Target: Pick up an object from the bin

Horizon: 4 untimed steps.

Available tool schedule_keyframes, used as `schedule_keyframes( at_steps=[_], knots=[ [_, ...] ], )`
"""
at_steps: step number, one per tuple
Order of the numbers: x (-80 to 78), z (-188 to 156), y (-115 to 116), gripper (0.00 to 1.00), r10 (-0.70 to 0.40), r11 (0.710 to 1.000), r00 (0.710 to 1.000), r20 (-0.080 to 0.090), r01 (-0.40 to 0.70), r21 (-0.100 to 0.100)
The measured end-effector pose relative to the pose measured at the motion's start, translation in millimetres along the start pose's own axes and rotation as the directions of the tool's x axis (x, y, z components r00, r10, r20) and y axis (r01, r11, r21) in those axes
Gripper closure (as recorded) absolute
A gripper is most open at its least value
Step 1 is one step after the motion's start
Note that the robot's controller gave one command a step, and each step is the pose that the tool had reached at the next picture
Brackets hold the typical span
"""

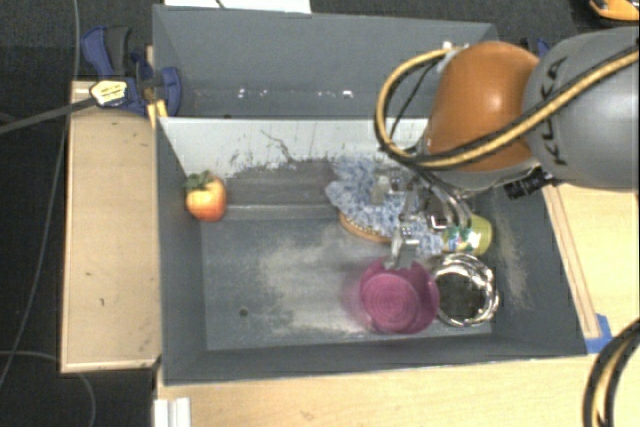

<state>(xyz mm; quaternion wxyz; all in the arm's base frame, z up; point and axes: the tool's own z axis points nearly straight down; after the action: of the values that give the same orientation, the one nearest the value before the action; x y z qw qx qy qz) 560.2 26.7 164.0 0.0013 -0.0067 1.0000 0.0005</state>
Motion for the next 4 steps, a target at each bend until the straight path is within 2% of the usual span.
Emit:
schedule_keyframes(
  at_steps=[1,2,3,4],
  knots=[
    [-31.6,85.1,-42.9,0.00,0.242,0.970,0.970,0.018,-0.242,-0.012],
    [-17.9,90.5,-91.7,0.00,0.148,0.989,0.989,0.013,-0.148,-0.005],
    [-30.3,85.0,-54.0,0.00,0.217,0.976,0.976,0.028,-0.217,-0.017],
    [-20.6,88.9,-86.2,0.00,0.167,0.986,0.986,0.018,-0.167,-0.005]
  ],
)
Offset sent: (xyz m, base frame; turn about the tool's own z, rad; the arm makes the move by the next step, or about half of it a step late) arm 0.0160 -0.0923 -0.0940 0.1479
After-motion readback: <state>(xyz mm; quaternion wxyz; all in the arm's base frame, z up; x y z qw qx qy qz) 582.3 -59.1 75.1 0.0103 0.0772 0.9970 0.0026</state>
